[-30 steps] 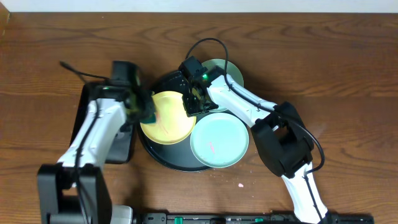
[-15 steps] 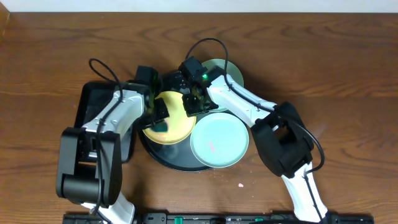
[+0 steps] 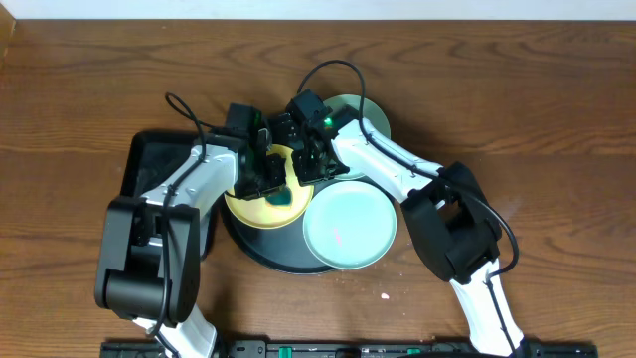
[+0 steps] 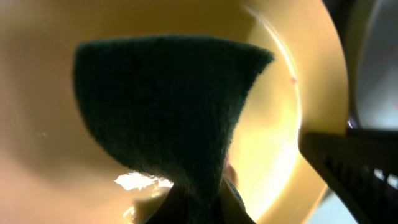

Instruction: Clean dirty plates on tray and stack at the side

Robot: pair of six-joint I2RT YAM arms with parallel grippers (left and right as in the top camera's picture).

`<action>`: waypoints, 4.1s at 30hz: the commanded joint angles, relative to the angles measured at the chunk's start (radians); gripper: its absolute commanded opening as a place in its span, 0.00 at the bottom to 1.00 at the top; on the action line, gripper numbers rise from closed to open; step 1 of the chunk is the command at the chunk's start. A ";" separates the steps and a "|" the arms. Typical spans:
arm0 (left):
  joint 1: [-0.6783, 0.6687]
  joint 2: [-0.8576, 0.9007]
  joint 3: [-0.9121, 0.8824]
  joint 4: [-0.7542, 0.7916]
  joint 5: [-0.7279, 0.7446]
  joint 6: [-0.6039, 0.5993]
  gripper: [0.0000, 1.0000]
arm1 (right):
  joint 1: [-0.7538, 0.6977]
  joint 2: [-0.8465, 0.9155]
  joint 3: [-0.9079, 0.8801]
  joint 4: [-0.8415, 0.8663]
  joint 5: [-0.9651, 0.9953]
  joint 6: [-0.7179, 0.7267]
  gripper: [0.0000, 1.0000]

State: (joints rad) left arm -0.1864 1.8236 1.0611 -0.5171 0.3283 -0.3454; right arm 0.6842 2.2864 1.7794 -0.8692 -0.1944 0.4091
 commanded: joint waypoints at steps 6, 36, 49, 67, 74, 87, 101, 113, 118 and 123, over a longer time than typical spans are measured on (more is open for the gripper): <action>0.010 0.024 0.037 -0.008 -0.485 -0.047 0.08 | -0.004 0.026 0.006 -0.009 0.007 -0.025 0.01; 0.000 0.003 0.061 -0.037 -0.435 -0.060 0.08 | -0.004 0.026 0.006 -0.007 0.007 -0.025 0.01; 0.069 -0.199 0.249 -0.415 -0.434 -0.056 0.07 | -0.002 0.047 0.005 0.003 0.009 -0.021 0.06; 0.362 -0.254 0.235 -0.521 -0.389 -0.003 0.07 | -0.001 0.006 0.072 -0.042 -0.048 -0.128 0.01; 0.362 -0.254 0.235 -0.515 -0.389 -0.004 0.08 | 0.016 -0.101 0.095 -0.071 0.131 -0.158 0.01; 0.362 -0.254 0.235 -0.514 -0.389 -0.004 0.08 | 0.139 -0.250 0.095 -0.093 0.687 -0.202 0.01; 0.362 -0.254 0.235 -0.514 -0.389 -0.004 0.08 | 0.383 -0.306 0.095 -0.043 1.397 -0.251 0.01; 0.362 -0.254 0.235 -0.514 -0.389 -0.004 0.08 | 0.454 -0.306 0.095 0.044 1.655 -0.314 0.01; 0.362 -0.254 0.235 -0.514 -0.389 -0.003 0.08 | 0.437 -0.306 0.094 0.029 1.530 -0.313 0.01; 0.362 -0.254 0.235 -0.514 -0.389 -0.004 0.08 | 0.373 -0.306 0.090 -0.051 1.185 -0.225 0.01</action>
State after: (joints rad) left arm 0.1722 1.5673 1.2991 -1.0290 -0.0586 -0.3622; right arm 1.1088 2.0125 1.8515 -0.8875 1.2320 0.1104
